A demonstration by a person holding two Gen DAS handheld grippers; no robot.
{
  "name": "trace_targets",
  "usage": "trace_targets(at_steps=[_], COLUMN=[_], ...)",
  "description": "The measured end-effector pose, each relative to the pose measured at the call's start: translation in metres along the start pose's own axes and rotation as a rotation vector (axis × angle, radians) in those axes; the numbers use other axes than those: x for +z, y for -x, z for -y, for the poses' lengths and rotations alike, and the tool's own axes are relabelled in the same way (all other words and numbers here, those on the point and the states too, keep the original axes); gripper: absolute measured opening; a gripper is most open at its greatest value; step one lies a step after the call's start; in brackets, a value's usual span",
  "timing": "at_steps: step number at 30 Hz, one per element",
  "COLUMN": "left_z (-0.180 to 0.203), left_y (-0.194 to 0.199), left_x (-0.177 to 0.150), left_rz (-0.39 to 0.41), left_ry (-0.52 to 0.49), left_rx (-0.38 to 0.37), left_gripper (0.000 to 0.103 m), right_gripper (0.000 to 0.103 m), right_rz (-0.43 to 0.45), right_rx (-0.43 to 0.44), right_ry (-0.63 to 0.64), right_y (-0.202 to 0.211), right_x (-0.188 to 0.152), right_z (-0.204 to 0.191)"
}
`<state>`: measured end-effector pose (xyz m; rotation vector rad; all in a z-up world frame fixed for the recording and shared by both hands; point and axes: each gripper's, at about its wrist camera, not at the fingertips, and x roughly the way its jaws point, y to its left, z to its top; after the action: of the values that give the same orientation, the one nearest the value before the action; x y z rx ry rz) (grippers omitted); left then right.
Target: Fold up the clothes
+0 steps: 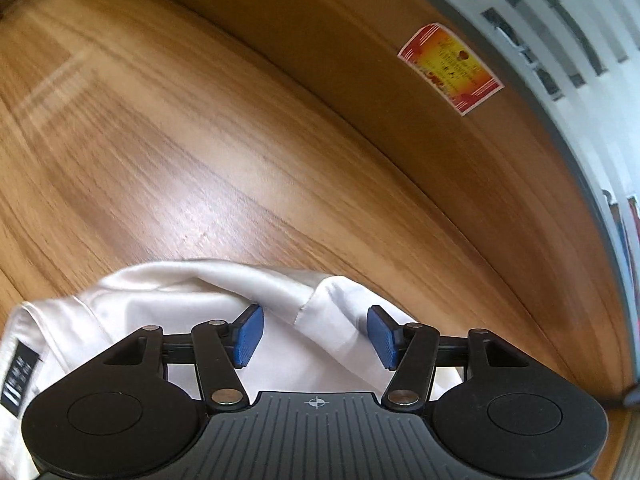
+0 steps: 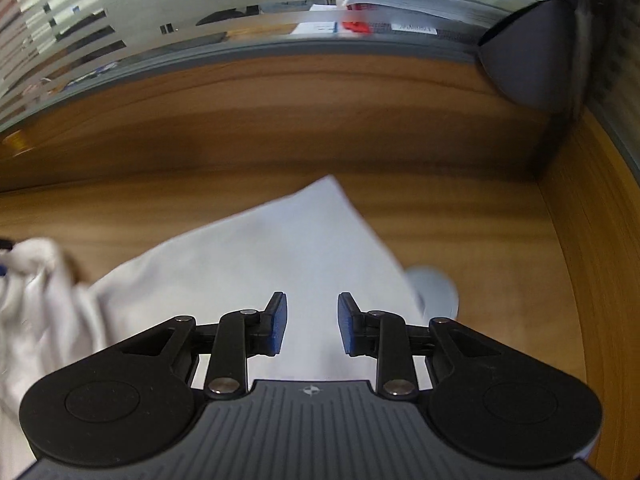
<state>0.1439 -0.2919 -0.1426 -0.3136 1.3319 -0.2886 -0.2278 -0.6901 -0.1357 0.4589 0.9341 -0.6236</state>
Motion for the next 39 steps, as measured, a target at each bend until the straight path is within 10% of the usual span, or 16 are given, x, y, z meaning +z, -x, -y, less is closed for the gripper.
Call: trace_targets(at_steps=[11, 15, 18, 39], left_z=[0.017, 0.029, 0.032, 0.011], left_y=[-0.019, -0.022, -0.023, 0.039], left_x=[0.003, 0.000, -0.001, 0.019], left_rz=[-0.008, 0.023, 0.026, 0.180], left_ry=[0.120, 0.086, 0.068, 0.016], left_rx=[0.026, 0.071, 0.054, -0.151], left_gripper=[0.060, 0.028, 0.010, 0.007], right_gripper=[0.048, 0.048, 0.016, 0.002], right_rz=[-0.003, -0.005, -0.009, 0.238], right_rx=[0.055, 0.076, 0.087, -0.146], right_ry=[0.048, 0.070, 0.104, 0.092], right_y=[-0.092, -0.107, -0.110, -0.025], right_x=[0.068, 0.074, 0.071, 0.070], right_z=[0.025, 0.025, 0.023, 0.059])
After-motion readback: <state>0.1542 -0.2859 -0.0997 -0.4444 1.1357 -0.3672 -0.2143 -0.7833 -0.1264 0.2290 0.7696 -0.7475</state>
